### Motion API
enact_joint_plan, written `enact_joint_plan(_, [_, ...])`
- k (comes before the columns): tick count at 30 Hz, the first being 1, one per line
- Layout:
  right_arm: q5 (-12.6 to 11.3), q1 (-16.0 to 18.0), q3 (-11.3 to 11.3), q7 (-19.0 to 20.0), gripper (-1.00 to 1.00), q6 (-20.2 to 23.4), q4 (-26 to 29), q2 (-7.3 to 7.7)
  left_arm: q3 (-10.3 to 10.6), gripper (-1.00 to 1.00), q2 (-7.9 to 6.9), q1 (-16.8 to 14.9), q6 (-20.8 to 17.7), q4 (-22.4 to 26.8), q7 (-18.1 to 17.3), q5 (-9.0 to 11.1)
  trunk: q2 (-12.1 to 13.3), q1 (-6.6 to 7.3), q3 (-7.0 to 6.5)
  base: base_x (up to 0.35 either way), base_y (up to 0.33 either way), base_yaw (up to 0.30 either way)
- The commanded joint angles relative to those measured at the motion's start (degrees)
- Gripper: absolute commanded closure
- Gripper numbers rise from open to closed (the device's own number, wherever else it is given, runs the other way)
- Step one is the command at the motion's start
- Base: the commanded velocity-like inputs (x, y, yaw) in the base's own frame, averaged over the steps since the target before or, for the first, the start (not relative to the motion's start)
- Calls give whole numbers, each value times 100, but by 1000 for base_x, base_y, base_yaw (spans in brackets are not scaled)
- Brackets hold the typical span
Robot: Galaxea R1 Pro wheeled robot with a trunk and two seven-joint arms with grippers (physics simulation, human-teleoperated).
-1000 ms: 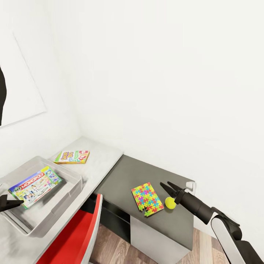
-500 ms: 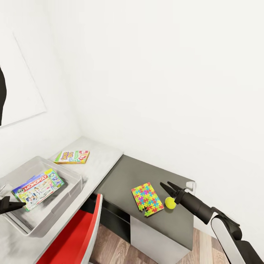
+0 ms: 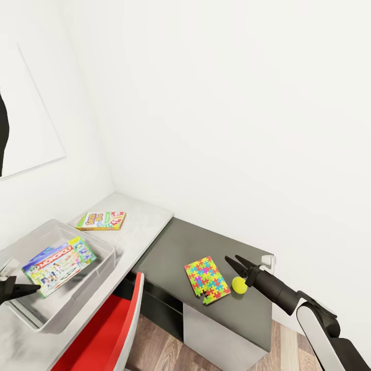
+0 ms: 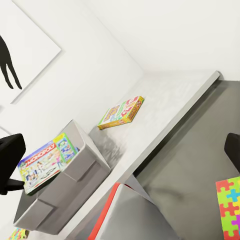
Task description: Put all the toys in the child's room - the three board games (two on the bed and one on the table), the two jigsaw puzzles on the table, and the tennis ball on the table - inside the toy box on the table in the child's room.
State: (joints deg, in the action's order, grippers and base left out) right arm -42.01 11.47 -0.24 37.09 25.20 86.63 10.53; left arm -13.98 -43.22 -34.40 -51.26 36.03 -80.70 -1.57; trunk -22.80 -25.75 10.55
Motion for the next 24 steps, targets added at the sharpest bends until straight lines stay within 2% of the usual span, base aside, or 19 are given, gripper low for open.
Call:
enact_joint_plan(1, [-52, 4, -3, 0, -100, 47, 2, 1, 24, 100, -12, -6, -59, 0, -111, -66, -12, -3, 12, 0, 0, 0])
enact_joint_plan(10, [-52, 4, -3, 0, -100, 47, -3, 0, 87, 100, -53, -6, -52, 0, -568, -418, -12, -3, 12, 0, 0, 0])
enact_joint_plan(24, [-52, 4, -3, 0, -100, 47, -1, 1, 187, 100, -55, -6, -51, 0, -670, -475, -12, -3, 12, 0, 0, 0])
